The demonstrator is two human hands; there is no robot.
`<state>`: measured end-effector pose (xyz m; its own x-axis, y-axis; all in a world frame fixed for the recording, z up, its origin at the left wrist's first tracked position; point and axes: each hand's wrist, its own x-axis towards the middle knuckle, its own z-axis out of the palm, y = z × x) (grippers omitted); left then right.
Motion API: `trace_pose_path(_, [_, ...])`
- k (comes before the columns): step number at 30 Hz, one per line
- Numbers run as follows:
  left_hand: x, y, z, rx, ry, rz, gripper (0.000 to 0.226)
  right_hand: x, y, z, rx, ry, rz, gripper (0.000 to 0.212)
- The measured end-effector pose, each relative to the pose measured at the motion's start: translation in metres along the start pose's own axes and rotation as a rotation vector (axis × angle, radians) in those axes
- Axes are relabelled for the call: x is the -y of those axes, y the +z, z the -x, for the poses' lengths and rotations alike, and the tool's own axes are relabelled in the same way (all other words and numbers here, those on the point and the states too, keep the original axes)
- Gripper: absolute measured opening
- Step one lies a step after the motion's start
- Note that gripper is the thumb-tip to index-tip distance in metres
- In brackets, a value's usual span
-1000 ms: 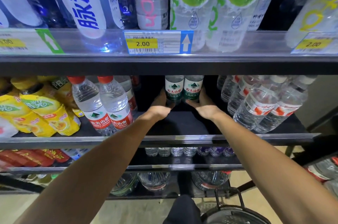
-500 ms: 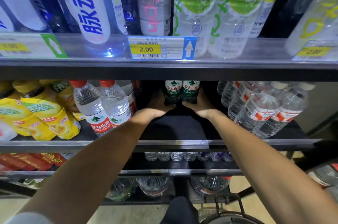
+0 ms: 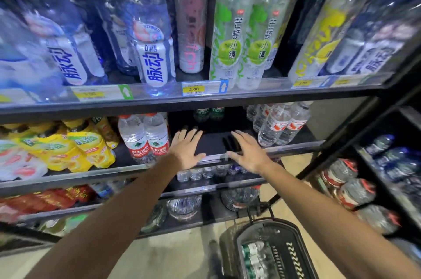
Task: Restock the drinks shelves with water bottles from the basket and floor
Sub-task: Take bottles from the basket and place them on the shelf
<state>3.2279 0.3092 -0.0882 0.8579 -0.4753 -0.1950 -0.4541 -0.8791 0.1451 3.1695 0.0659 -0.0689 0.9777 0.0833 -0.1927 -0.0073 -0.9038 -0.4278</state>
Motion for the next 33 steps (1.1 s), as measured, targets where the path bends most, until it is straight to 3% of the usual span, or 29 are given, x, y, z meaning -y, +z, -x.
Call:
trace_pose_path(6, [-0.043,0.008,0.04,0.062,0.141,-0.031,0.074,-0.03,0.015,0.079,-0.058,-0.041,0.112,0.072])
trace_pose_path(12, [-0.126,0.043,0.054,0.127,0.302,-0.103,0.074,-0.102,0.041,0.176,-0.054,0.101,0.118,0.073])
trace_pose_path(20, [-0.282,0.165,0.104,0.313,0.579,-0.284,0.071,-0.222,0.12,0.389,0.023,0.464,-0.041,0.078])
trace_pose_path(24, [-0.336,0.212,0.129,0.487,0.692,-0.282,0.07,-0.255,0.158,0.485,0.082,0.69,-0.186,0.065])
trace_pose_path(28, [-0.368,0.23,0.116,0.607,0.766,-0.333,0.074,-0.265,0.187,0.52,0.077,0.831,-0.307,0.07])
trace_pose_path(33, [-0.395,0.247,0.065,0.619,0.879,-0.389,0.064,-0.261,0.212,0.504,0.023,1.019,-0.499,0.065])
